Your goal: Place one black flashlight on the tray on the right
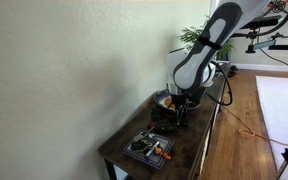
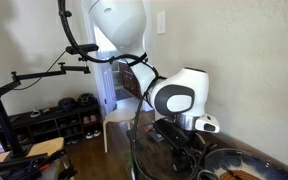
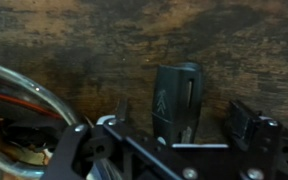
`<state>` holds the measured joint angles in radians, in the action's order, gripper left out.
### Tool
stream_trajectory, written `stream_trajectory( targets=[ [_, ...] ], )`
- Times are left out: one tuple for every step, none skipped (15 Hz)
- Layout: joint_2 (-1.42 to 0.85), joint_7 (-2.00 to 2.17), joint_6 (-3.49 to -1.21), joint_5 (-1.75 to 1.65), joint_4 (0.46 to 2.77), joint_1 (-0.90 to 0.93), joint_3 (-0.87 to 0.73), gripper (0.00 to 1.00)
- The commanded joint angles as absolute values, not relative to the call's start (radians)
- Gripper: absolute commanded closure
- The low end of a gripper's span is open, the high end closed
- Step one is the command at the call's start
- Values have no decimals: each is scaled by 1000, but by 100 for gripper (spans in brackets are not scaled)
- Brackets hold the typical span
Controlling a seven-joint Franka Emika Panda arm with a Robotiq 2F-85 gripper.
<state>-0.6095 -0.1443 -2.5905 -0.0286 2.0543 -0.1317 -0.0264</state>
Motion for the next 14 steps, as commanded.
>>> stream_trajectory(
  targets=[
    [-625,-183,-2583,-6,2048,-157,-5,0],
    [-626,-186,-2585,-5,2048,-159,-5,0],
    [-625,-187,-2585,-5,2049,-159,-5,25],
    [-624,-188,-2586,-6,2051,-158,-6,27],
    [-620,-186,-2591,-9,2055,-156,-9,33],
    [-621,-186,-2592,-9,2057,-157,-9,41],
    [-617,-186,-2592,-9,2058,-158,-9,47],
    [-615,-185,-2593,-9,2059,-158,-10,54],
    [-609,-185,-2596,-9,2064,-159,-10,59],
    [-605,-183,-2598,-11,2068,-158,-11,67],
    [-598,-182,-2597,-12,2072,-157,-12,73],
    [-591,-181,-2599,-13,2078,-155,-12,78],
    [-586,-180,-2598,-14,2082,-154,-12,85],
    [-582,-185,-2600,-12,2085,-157,-8,86]
  ],
)
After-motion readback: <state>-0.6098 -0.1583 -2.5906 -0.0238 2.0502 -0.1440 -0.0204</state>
